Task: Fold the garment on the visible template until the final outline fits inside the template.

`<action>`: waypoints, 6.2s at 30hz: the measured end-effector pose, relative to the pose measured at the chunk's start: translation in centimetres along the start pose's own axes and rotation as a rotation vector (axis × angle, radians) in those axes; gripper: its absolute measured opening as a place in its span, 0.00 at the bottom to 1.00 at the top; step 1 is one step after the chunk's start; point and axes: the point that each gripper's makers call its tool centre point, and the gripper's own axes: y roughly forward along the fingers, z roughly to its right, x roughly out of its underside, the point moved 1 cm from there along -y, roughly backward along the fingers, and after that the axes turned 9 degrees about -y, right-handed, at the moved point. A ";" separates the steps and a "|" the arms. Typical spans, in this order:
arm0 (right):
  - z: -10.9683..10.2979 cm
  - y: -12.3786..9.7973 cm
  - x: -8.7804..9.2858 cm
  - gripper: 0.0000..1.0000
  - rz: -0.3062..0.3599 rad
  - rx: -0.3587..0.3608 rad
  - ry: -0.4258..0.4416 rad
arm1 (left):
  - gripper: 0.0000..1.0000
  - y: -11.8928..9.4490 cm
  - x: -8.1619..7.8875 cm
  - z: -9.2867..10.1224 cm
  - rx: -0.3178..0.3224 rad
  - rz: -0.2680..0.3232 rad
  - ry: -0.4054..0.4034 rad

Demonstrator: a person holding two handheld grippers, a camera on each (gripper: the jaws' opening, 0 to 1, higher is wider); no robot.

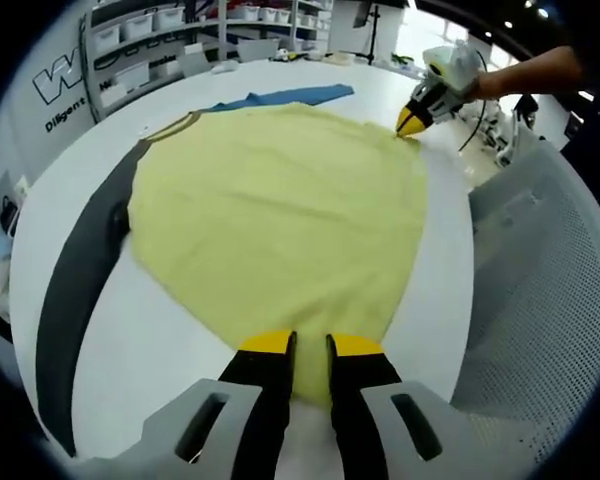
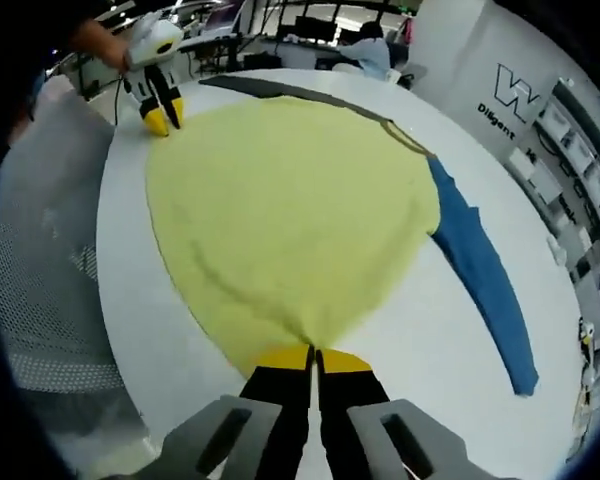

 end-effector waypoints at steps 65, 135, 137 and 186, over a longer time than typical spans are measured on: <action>-3.0 0.6 -0.7 0.19 0.090 -0.036 0.008 | 0.12 0.1 0.0 0.5 -0.036 -0.010 0.008; 3.1 -1.4 2.7 0.26 0.096 0.003 0.271 | 0.29 0.5 -2.0 2.4 -0.030 0.052 0.083; 3.7 -1.5 2.9 0.28 0.099 0.013 0.273 | 0.31 0.2 -2.2 1.9 -0.052 0.071 0.114; 2.6 -6.6 3.2 0.92 0.314 0.083 0.365 | 0.65 -13.0 6.4 -22.3 -0.671 0.371 -0.707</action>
